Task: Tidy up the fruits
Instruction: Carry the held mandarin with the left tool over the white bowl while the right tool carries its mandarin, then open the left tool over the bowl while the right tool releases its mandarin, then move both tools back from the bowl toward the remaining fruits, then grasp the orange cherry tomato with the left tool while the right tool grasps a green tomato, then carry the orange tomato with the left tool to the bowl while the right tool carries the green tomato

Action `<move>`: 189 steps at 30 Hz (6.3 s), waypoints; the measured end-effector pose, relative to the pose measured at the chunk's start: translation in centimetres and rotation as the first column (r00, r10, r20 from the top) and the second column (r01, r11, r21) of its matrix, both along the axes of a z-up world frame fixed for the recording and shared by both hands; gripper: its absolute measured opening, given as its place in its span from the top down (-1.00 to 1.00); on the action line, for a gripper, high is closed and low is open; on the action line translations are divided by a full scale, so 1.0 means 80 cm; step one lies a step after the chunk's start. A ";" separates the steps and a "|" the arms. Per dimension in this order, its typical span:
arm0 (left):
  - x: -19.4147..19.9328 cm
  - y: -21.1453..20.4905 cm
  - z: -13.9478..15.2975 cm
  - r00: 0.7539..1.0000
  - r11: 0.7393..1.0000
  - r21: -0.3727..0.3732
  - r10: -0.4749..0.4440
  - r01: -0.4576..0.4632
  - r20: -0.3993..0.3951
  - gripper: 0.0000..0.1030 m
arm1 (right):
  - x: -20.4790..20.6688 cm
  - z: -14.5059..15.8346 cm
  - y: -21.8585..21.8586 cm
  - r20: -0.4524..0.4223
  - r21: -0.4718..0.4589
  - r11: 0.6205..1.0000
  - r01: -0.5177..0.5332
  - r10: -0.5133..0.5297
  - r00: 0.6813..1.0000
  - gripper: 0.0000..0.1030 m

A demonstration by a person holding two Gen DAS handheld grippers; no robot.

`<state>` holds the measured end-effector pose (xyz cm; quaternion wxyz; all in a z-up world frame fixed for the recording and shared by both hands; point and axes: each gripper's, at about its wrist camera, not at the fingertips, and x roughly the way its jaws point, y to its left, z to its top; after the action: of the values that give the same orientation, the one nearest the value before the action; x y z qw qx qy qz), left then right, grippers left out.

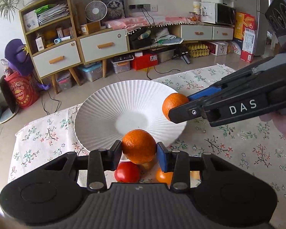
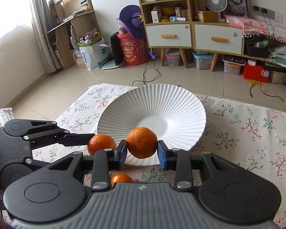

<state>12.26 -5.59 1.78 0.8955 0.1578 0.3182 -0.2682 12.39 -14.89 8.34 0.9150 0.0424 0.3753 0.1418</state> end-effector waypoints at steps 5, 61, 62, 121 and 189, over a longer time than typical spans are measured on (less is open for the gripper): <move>0.040 -0.003 -0.010 0.999 0.999 0.013 0.034 -0.034 -0.005 0.29 | 0.035 -0.014 0.001 -0.008 -0.020 1.000 0.015 -0.015 1.000 0.40; -0.064 0.045 0.038 0.983 0.981 0.077 0.179 -0.176 -0.032 -0.92 | -0.057 0.030 0.000 0.011 -0.088 0.991 0.102 -0.101 0.995 -0.96; -0.066 0.048 0.037 0.983 0.981 0.076 0.180 -0.177 -0.033 -0.92 | -0.061 0.030 0.001 0.013 -0.096 0.990 0.103 -0.102 0.995 -0.98; -0.117 0.089 -0.061 0.963 0.981 -0.047 0.175 -0.188 -0.204 0.22 | -0.158 -0.064 0.094 -0.040 -0.136 0.978 -0.161 0.157 0.987 -0.08; -0.088 0.074 -0.007 0.978 0.975 -0.130 0.162 -0.179 -0.132 0.50 | -0.104 -0.005 0.050 0.071 -0.049 0.997 -0.057 0.061 0.996 0.52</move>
<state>5.22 0.33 1.25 0.9033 0.0494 0.3643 -0.2212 4.07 -10.92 7.91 0.9241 0.0048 0.3463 0.1615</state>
